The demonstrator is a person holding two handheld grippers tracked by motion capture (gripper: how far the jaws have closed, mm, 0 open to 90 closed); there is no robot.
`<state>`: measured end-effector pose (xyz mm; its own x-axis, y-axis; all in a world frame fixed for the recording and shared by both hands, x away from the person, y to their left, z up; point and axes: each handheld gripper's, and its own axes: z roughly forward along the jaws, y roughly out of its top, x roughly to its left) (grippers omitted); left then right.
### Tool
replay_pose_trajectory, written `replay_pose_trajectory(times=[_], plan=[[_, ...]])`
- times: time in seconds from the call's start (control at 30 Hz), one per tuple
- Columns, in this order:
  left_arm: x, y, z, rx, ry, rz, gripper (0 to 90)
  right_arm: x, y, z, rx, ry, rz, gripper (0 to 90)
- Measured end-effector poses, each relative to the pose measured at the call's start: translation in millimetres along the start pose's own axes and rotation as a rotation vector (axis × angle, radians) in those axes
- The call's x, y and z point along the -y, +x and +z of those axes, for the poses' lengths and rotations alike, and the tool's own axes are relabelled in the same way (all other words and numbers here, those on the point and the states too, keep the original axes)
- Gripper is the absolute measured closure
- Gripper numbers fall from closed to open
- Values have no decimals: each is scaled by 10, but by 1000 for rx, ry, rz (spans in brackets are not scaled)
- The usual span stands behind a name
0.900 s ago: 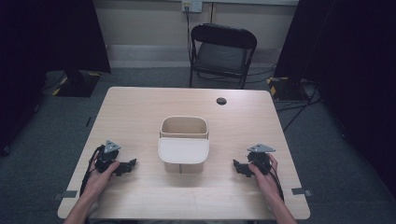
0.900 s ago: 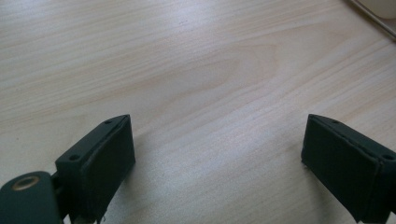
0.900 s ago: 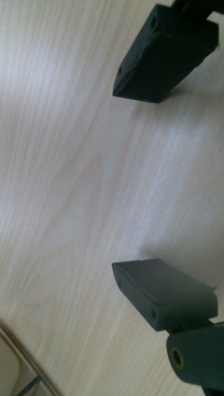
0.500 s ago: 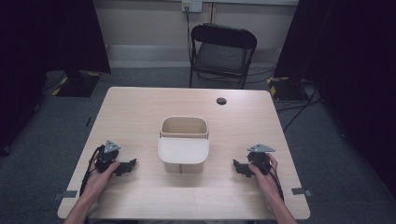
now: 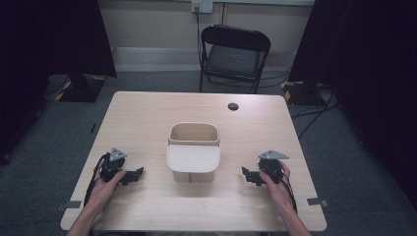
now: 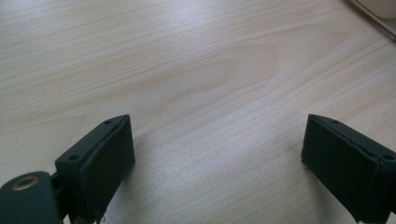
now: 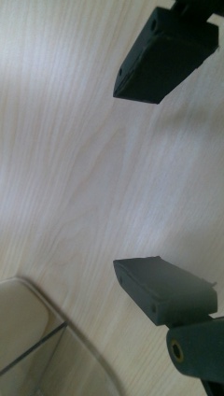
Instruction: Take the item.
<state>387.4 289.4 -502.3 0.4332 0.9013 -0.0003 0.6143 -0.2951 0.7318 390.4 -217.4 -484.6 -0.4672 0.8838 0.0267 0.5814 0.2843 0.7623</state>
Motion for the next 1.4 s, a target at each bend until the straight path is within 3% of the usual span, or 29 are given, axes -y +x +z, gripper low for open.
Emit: replay_pose_trajectory(times=[0.43, 0.63, 1.27, 1.4], plan=[[0, 0, 0, 0, 0, 0, 89, -97, 102, -131, -57, -87, -4, 145], [0, 0, 1, 1, 0, 0, 89, -159, 218, -190, -99, -120, -24, 146], [0, -1, 1, 1, -1, -1, 89, -232, 525, -249, -202, -162, -103, 144], [1, -1, 2, 1, -1, 0, 89, -246, 604, -233, -256, -154, -114, 153]])
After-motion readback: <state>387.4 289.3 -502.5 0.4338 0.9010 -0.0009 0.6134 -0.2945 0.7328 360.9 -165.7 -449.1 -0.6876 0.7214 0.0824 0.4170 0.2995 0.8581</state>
